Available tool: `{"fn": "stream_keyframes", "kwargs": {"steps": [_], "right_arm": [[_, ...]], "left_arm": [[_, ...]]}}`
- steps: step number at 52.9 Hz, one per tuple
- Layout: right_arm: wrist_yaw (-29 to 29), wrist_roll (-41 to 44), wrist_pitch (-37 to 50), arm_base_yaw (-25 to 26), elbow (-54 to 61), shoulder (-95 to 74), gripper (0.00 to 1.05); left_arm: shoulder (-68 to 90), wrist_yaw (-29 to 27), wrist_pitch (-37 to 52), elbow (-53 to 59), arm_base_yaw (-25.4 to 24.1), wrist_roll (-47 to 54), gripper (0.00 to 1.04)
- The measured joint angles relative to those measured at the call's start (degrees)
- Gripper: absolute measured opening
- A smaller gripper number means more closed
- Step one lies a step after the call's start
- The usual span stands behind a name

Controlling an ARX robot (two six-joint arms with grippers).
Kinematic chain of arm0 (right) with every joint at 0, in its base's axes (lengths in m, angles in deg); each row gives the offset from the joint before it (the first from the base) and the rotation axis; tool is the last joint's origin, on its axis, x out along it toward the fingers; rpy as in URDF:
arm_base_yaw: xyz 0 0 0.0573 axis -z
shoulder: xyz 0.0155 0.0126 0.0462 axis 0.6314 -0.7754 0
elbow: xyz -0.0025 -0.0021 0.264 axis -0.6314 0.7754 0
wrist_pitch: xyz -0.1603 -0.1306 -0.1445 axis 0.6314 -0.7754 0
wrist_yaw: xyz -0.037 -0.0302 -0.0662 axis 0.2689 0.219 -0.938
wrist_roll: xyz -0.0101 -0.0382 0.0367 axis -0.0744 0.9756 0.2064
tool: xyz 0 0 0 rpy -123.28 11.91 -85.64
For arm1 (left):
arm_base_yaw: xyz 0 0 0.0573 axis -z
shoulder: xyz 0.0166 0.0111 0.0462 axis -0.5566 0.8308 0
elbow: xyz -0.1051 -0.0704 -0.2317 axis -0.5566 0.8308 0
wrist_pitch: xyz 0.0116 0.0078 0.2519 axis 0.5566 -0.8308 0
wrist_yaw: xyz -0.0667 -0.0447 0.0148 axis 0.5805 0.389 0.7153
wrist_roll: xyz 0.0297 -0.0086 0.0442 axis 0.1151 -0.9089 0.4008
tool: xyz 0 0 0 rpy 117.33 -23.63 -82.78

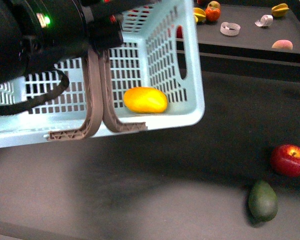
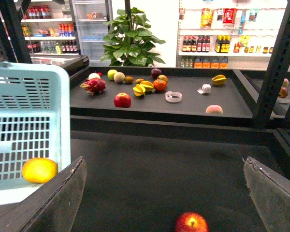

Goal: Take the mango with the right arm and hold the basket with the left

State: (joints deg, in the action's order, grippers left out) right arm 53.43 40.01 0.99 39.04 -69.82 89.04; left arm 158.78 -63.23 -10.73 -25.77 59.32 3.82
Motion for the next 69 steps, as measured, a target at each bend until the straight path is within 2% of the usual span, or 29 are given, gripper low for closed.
{"fn": "stream_keyframes", "kwargs": {"steps": [6, 20, 37, 62, 64, 69], "right_arm": [[0.0, 0.0, 0.0, 0.0, 0.0, 0.0, 0.97], [0.0, 0.0, 0.0, 0.0, 0.0, 0.0, 0.97], [0.0, 0.0, 0.0, 0.0, 0.0, 0.0, 0.97], [0.0, 0.0, 0.0, 0.0, 0.0, 0.0, 0.97], [0.0, 0.0, 0.0, 0.0, 0.0, 0.0, 0.97], [0.0, 0.0, 0.0, 0.0, 0.0, 0.0, 0.97]], "left_arm": [[4.6, -3.9, -4.0, -6.8, -4.6, -13.2, 0.08], [12.9, -9.7, -16.7, -17.9, -12.6, -37.0, 0.08], [19.9, -13.8, -20.5, -23.4, -18.0, -51.1, 0.08], [25.6, -15.5, -22.2, -29.1, -18.5, -60.3, 0.08], [25.7, -15.3, -22.4, -29.3, -18.5, -61.0, 0.14], [25.5, -15.6, -22.6, -29.4, -18.5, -61.4, 0.4]]}}
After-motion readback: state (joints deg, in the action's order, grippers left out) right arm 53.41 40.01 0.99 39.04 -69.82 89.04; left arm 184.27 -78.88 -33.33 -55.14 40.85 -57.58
